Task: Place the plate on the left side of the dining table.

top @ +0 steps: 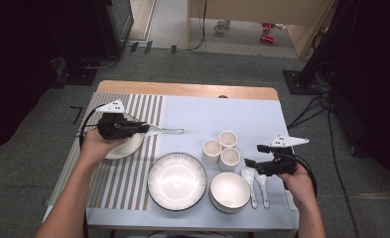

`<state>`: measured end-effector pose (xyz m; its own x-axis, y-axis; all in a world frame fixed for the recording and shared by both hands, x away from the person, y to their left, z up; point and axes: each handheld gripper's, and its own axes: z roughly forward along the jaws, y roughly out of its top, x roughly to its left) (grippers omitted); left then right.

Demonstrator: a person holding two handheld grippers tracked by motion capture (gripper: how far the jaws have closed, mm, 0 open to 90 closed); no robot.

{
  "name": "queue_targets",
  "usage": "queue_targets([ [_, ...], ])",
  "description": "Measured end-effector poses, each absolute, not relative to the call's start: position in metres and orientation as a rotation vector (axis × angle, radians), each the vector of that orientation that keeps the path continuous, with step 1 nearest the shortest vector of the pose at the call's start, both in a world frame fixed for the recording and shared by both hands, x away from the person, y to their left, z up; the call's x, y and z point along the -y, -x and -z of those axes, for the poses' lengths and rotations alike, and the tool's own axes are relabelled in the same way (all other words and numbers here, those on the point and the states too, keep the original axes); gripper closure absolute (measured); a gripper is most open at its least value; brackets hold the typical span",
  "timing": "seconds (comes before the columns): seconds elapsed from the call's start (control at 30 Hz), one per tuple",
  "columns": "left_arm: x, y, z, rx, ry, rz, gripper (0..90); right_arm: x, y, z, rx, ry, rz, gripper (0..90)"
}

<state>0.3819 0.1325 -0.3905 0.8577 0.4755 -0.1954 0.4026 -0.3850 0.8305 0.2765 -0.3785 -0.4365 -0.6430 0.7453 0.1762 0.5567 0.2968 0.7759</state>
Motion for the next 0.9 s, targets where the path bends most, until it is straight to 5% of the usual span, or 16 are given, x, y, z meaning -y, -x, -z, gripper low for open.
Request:
queue_targets([
  [0.9, -0.182, -0.395, 0.401, -0.769, -1.988, -0.163, 82.9, 0.407, -0.278, 0.466, -2.193, -1.327, -1.19, 18.0],
])
